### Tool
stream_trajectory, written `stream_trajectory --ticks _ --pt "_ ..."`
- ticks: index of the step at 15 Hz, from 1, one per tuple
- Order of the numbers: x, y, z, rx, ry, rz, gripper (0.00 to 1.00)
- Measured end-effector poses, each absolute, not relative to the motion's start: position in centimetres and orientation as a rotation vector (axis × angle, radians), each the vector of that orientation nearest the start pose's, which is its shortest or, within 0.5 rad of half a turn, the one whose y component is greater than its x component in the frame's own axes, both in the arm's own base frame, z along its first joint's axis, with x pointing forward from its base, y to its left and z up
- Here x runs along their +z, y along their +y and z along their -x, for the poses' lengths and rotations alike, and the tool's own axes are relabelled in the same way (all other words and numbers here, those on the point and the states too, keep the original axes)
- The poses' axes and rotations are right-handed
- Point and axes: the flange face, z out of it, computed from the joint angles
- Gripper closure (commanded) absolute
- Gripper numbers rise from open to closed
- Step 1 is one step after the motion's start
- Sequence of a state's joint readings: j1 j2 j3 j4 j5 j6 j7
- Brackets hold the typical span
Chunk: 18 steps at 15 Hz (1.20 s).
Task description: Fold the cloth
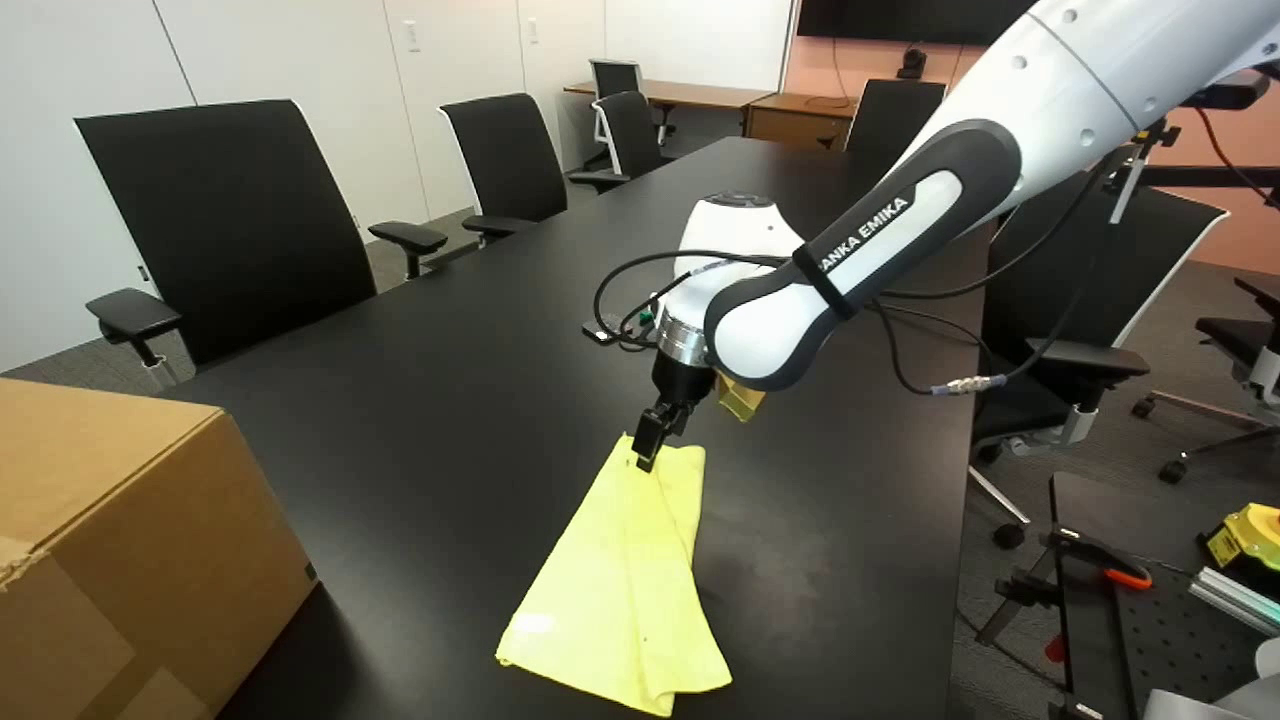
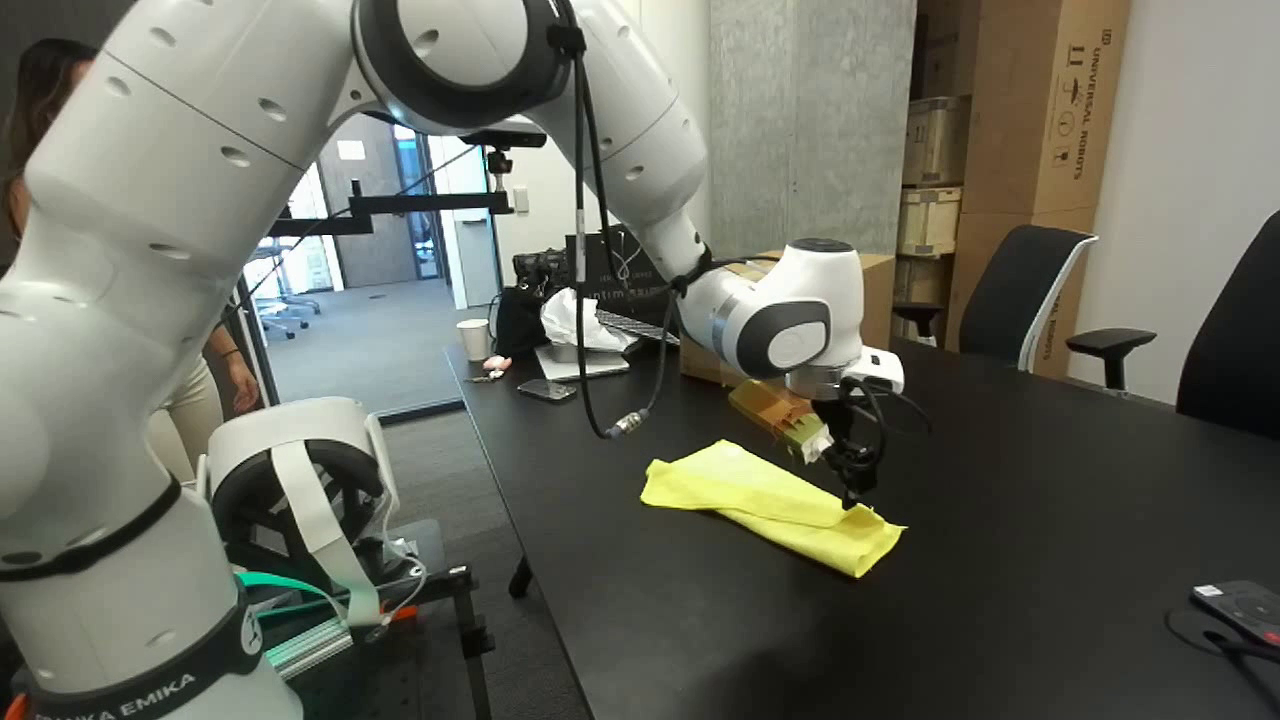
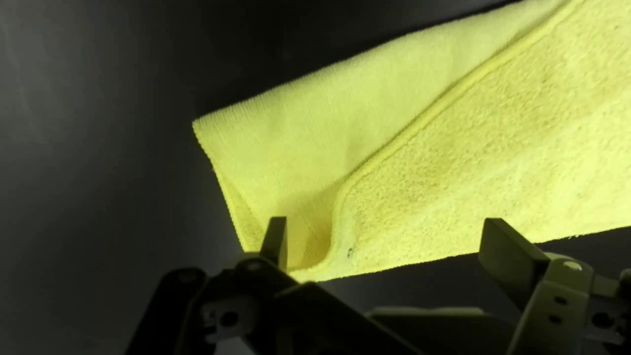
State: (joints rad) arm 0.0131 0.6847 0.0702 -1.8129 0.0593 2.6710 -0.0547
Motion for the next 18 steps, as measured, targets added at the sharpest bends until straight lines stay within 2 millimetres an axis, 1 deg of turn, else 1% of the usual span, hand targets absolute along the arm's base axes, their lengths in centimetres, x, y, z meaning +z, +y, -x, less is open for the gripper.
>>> stream_trajectory --ticks 3,5,9,11,14,18 --pt "19.0 6.5 -63.6 -0.157 -0.142 3.056 0.00" --pt "19.2 7.6 -61.4 -0.092 -0.157 3.059 0.00" --pt "17.9 10.3 -56.9 0.035 -0.195 3.059 0.00" --pt "17.0 11.7 -55.1 0.080 -0.220 3.056 0.00" --pt "15.9 13.5 -53.3 0.117 -0.250 3.051 0.00" --pt "15.3 15.4 -52.2 0.137 -0.293 3.044 0.00"
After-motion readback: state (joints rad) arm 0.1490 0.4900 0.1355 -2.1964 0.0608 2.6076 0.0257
